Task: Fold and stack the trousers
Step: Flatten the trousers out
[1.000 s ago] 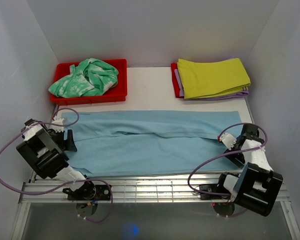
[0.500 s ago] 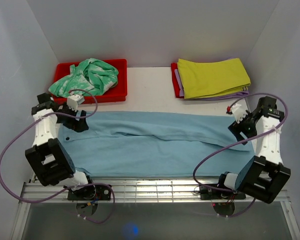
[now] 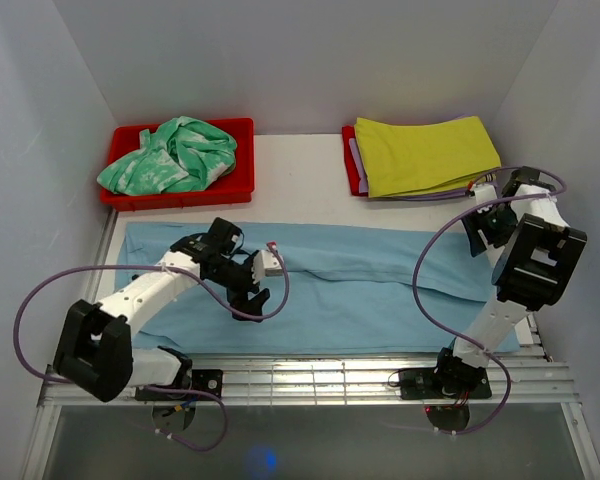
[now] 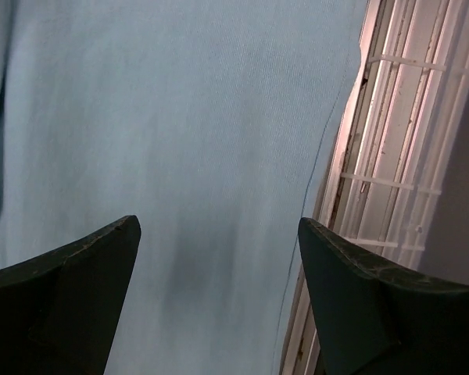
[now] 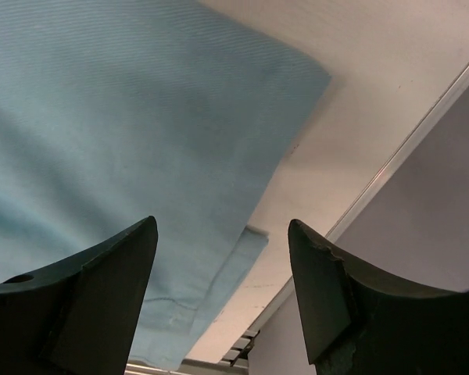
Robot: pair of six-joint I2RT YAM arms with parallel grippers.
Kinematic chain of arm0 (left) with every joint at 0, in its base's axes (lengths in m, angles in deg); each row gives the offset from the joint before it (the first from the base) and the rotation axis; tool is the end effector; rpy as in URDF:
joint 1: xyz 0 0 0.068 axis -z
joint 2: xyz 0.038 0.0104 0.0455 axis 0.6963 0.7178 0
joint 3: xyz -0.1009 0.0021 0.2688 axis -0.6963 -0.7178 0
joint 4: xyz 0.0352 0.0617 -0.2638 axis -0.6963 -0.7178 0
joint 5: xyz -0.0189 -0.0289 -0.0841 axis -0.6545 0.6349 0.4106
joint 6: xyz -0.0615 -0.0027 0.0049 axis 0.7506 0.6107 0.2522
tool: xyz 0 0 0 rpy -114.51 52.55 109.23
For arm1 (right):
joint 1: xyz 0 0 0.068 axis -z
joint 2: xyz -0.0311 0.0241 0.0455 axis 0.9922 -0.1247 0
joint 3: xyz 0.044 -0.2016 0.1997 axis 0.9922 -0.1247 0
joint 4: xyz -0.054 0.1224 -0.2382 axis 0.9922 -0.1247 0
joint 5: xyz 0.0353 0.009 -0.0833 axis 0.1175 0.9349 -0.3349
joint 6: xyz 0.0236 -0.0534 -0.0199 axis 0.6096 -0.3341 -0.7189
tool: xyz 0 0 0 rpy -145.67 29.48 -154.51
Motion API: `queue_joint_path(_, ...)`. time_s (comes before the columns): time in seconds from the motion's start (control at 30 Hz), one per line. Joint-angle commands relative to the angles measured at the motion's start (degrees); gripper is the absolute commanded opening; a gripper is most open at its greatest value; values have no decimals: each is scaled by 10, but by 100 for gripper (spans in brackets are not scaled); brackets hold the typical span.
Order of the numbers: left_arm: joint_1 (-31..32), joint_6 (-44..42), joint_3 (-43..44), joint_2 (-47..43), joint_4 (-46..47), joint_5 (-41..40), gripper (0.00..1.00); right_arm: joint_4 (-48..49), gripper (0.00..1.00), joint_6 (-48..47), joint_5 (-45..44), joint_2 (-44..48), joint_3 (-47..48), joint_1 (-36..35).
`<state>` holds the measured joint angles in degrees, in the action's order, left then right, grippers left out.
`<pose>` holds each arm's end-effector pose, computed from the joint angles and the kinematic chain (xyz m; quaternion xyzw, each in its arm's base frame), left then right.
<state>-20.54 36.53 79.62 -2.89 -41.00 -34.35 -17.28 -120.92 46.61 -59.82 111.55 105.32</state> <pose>0.1939 -0.1170 0.2214 0.5578 0.7462 -0.3050 0.1975 0.3566 -0.1420 0.2083 -0.2176 0.9659 -0.0288 0.1375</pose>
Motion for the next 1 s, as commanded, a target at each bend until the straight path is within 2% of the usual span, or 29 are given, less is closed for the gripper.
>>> queue_joint_path(0.0, 55, 46, -5, 33, 66, -50, 93, 57, 74, 46, -27, -23, 33, 1)
queue_joint_path(0.03, 82, 45, -3, 69, 69, -61, 92, 67, 74, 53, -32, -30, 34, 1)
queue_joint_path(0.13, 112, 51, -2, 117, 93, -95, 91, 88, 74, 71, -35, -47, 29, 0)
queue_joint_path(0.37, 140, 32, 7, 170, 111, -123, 90, 124, 72, 82, -43, -90, 33, -5)
queue_joint_path(0.53, 147, 8, -4, 193, 104, -143, 88, 103, 49, 84, -15, -121, 49, -8)
queue_joint_path(0.6, 147, -4, -12, 202, 95, -154, 87, 97, 24, 86, -9, -121, 59, -8)
queue_joint_path(0.63, 147, -19, -17, 201, 91, -156, 86, 89, 8, 87, -10, -120, 74, -9)
queue_joint_path(0.77, 147, -57, -42, 197, 71, -158, 82, 93, 8, 105, 6, -91, 167, -12)
queue_joint_path(0.9, 147, -60, -42, 206, 65, -151, 79, 96, 8, 113, -5, -138, 254, -34)
queue_joint_path(0.97, 147, -61, -42, 208, 60, -144, 79, 136, 8, 116, -19, -156, 250, -43)
